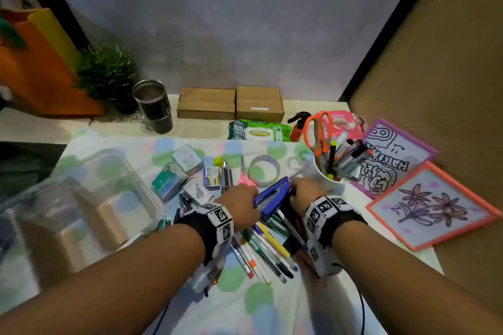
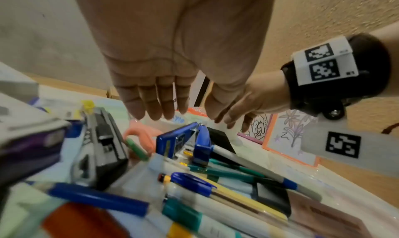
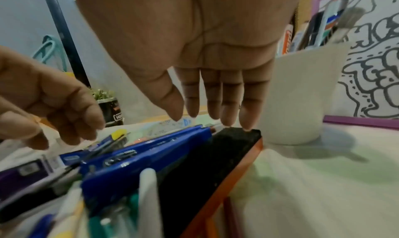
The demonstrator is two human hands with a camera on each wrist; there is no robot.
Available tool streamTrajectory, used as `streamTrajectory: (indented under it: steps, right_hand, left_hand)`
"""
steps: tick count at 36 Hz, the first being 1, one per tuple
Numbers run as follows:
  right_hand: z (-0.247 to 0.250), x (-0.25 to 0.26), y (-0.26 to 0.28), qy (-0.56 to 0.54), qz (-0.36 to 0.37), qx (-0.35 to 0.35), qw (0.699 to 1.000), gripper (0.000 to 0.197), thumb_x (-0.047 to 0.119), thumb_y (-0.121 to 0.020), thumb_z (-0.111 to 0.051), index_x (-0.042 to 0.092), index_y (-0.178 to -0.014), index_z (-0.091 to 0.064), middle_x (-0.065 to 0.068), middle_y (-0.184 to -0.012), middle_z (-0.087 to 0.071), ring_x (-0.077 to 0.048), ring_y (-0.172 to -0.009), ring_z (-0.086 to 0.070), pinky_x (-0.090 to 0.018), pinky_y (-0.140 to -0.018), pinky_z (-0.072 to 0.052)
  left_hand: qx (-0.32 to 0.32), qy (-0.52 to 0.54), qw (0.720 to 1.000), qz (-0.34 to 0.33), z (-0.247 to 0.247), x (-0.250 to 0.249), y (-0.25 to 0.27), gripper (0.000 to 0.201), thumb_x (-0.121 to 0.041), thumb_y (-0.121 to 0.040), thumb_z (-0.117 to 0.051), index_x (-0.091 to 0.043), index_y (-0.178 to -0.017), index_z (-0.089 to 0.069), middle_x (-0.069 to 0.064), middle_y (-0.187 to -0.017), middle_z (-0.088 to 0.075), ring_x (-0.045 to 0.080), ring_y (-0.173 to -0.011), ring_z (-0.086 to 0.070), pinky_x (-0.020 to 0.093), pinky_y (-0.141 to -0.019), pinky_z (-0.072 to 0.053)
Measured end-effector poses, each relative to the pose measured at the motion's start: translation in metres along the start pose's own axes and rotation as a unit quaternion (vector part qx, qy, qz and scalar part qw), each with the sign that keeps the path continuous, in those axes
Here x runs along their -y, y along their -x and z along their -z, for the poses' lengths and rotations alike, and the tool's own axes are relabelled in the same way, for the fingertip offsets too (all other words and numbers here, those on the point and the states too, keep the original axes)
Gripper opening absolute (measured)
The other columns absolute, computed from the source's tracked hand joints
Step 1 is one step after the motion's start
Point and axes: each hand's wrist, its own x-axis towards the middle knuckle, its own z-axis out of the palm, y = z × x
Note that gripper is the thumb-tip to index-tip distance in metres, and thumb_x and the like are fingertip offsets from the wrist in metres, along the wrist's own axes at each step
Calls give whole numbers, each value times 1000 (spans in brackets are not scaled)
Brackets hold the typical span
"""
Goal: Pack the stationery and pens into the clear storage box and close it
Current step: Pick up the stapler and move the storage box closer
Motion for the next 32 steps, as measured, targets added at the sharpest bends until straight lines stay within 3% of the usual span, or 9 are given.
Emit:
streamTrajectory:
  steps: [4,9,12,16,21,26,28,30,32]
  right_hand:
    - [-3,-10,-13,35,-12,-19,999,37,8,-91,-43,10,-127,-50,-13,-132,-50,-29,-123,-46,-34,-103,-38]
    - [-18,-22,-19,42,-19,-20,999,29,12,-90,-50,7,-119,-54,-12,-129,-52,-30,-119,-50,-35,-99,-40]
    - [-26,-29,-20,32,-13,-28,999,36,19,-88,-56,9,-122,-50,-10,-130,-49,-30,-118,-49,-36,-99,-40]
    - [-30,-34,-20,24,6,-37,999,43,23,-87,-56,9,-127,-47,-9,-132,-46,-29,-119,-47,-37,-103,-39]
    - [-22,-38,-21,13,24,-24,999,48,21,-89,-55,8,-133,-42,-10,-138,-43,-30,-124,-43,-36,-105,-36]
    - [-10,-35,-28,-23,39,-22,999,62,10,-90,-48,16,-146,-23,-7,-154,-20,-27,-140,-27,-39,-113,-31]
    - [-8,-33,-30,-20,47,-12,999,57,7,-89,-48,14,-143,-31,-9,-150,-28,-29,-137,-32,-40,-111,-34]
    - [-4,-29,-32,9,55,-20,998,40,7,-87,-50,11,-127,-46,-12,-132,-46,-31,-125,-45,-42,-103,-42]
    - [2,-24,-31,41,50,-9,998,29,8,-87,-49,10,-116,-50,-13,-119,-56,-32,-116,-53,-41,-95,-47]
  left_hand:
    - [-9,5,1000,15,-14,-8,-19,48,-37,-78,-61,-12,-118,-51,9,-111,-58,27,-105,-57,38,-86,-50]
    - [-1,-35,999,41,-27,-12,-39,57,-44,-74,-65,-13,-120,-49,10,-111,-57,28,-103,-53,40,-92,-47]
    - [1,-30,999,40,-31,-18,-45,42,-37,-72,-65,-14,-104,-51,7,-103,-59,24,-87,-55,37,-85,-49]
    - [22,-42,997,53,-28,-26,-50,41,-32,-71,-69,-13,-101,-47,7,-99,-57,24,-85,-56,33,-70,-47]
    - [50,-42,995,77,-15,-26,-52,38,-35,-71,-70,-17,-95,-46,2,-86,-52,24,-83,-55,33,-70,-49]
    - [34,-72,995,52,1,-27,-43,37,-34,-73,-71,-20,-91,-43,-1,-82,-48,21,-76,-51,29,-65,-40]
    - [18,-90,995,30,9,-29,-36,38,-36,-73,-71,-20,-91,-42,0,-84,-46,21,-76,-48,29,-66,-39]
    - [-3,-93,996,14,17,-30,-29,36,-40,-75,-68,-20,-90,-41,1,-86,-47,22,-77,-47,29,-67,-38]
    - [-16,-95,995,15,26,-30,-21,35,-41,-78,-65,-18,-90,-42,4,-87,-49,22,-78,-47,29,-68,-37]
